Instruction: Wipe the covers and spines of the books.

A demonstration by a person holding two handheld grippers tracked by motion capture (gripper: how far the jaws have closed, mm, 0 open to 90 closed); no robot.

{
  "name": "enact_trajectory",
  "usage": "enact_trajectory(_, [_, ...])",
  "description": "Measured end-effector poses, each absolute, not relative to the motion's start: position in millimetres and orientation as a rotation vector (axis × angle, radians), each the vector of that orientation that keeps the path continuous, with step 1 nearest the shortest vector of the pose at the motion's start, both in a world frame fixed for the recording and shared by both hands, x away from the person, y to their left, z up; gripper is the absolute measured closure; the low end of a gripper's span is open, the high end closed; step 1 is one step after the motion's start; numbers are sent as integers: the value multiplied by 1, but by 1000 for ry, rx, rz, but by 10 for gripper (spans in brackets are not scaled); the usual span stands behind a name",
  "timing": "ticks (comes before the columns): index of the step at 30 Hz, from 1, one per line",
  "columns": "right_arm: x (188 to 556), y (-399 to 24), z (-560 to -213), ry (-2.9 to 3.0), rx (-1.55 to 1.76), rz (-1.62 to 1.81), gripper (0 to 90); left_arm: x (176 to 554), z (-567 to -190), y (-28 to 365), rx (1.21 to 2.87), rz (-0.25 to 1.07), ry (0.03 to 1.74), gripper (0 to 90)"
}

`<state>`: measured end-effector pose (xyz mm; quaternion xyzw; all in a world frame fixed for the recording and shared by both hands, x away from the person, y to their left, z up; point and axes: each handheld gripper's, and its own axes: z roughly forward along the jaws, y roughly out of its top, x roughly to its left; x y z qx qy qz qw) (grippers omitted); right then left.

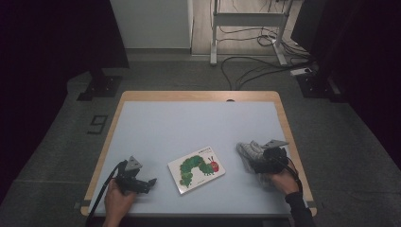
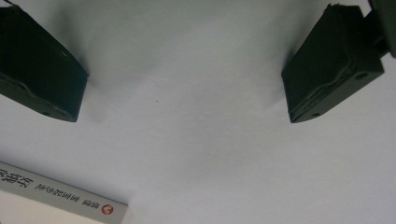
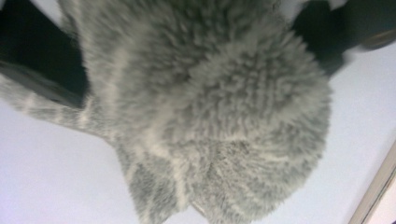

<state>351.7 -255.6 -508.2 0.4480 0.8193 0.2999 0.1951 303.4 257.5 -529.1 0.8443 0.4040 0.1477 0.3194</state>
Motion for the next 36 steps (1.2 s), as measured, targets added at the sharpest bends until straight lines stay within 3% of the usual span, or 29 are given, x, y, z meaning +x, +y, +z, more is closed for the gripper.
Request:
enact_trajectory(15, [339, -271, -486, 2263, 1252, 909, 0, 303, -529, 257, 2219, 388, 1063, 0])
enact_trajectory(36, [338, -236, -454, 2300, 1099, 979, 28, 303, -529, 258, 2223, 390, 1061, 0])
